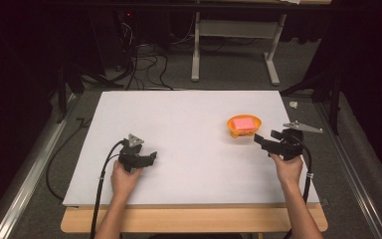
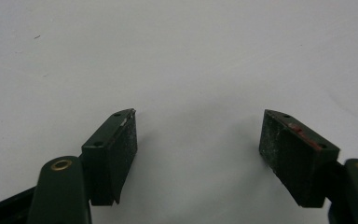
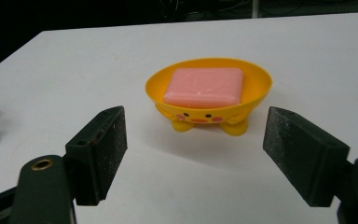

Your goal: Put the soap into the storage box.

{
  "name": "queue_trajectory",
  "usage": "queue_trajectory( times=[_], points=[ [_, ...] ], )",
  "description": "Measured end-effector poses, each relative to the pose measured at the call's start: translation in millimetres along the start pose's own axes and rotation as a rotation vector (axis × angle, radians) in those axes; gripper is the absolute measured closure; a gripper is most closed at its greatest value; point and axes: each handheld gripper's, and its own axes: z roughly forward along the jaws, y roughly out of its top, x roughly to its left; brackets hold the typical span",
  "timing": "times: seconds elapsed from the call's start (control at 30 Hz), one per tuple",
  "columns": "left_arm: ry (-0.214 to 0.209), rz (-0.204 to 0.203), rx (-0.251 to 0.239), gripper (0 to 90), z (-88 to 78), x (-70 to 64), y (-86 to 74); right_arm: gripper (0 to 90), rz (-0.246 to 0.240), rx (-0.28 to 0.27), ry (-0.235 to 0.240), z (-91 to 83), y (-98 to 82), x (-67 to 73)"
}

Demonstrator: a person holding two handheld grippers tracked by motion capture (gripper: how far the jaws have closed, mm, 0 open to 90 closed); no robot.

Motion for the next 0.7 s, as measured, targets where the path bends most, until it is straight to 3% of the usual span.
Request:
queue_trajectory(
  times=[0.7],
  points=[
    [0.0, 0.0, 0.0, 28.0, 0.0, 0.0, 0.0, 23.1, -0.007, 0.06, -0.018, 10.4, -34.5, -3.9]
  ],
)
